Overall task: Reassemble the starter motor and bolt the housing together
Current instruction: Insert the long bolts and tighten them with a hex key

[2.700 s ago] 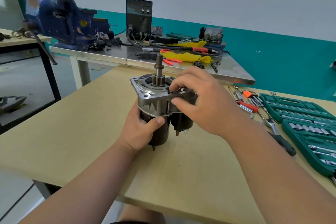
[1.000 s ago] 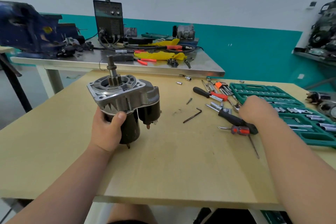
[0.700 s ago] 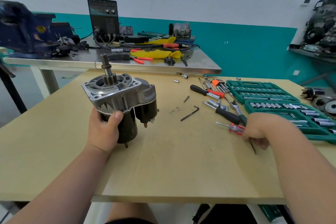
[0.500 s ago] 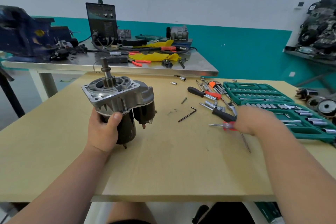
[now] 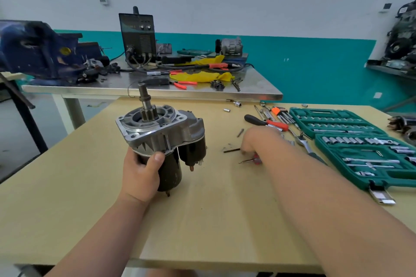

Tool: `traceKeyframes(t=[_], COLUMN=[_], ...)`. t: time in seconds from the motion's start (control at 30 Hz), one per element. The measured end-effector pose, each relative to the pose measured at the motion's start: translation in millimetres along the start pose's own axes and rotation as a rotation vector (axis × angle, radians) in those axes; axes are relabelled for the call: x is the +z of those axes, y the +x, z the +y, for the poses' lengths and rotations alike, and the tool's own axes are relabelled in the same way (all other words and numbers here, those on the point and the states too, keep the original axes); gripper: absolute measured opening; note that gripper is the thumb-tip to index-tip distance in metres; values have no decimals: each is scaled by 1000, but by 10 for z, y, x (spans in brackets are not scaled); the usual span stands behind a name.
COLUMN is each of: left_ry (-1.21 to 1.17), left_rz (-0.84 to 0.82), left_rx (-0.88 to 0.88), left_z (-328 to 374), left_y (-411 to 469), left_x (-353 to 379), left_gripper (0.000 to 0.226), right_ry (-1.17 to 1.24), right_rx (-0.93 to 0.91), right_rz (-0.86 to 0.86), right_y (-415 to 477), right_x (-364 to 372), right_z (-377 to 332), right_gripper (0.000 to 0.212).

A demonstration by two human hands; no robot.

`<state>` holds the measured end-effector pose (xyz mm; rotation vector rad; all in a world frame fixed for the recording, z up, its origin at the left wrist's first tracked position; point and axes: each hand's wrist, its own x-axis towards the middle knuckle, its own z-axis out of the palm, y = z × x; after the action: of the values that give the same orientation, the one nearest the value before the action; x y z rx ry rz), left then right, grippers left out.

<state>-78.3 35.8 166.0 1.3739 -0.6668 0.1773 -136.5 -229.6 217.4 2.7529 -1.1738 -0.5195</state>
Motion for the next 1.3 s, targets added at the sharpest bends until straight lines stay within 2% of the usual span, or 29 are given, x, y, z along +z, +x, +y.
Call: traceKeyframes(t=[0.07,0.23,0.37,0.5,0.6,0.7,0.73,0.8,0.87,0.9,0.97,1.07,1.17,1.3], left_ry=[-5,-3,-29,-14,-36,-34,-34,-33,-40,-41,-41,-18,-12,-14], left_rz=[2,-11,-3,1,-4,7,8,5,-4,-6,-12,-13,-19,-39], left_rx=[-2,8,15,8,-3,-2,0,11,14,16,18,32,26,16], left_z=[-12,-23,-12,17,33,28,30,34,40,40,38,32,34,37], left_y=[-6,-3,-26,-16,-21,-32,-33,-28,-26,-30,-37,-38,-31,-39], left_x=[3,21,25,31,41,39,37,29,33,36,42,40,28,22], left_gripper=[88,84,85,80,78,78,79,80,77,76,75,74,73,68], right_ry=[64,181,134,98,122,179,324,865,1360,1520,1669,1516,1342,1341], right_rx=[28,20,33,-55,-54,-59,-79,-197,-468,-628,-907,-1067,-1053,-1036], right_rz=[1,-42,-6,-49,-73,8,58,158,267,312,384,469,529,524], right_y=[48,261,372,375,196,2,-65,-229,-555,-740,-1097,-1458,-1564,-1556], right_x=[34,30,94,46,1,15,-1,-92,-276,-389,-596,-758,-749,-747], right_z=[49,-23,-91,-145,-129,-59,-36,-30,-75,-114,-225,-444,-590,-596], right_gripper=[41,43,45,45,48,35,28,17,11,14,20,22,24,24])
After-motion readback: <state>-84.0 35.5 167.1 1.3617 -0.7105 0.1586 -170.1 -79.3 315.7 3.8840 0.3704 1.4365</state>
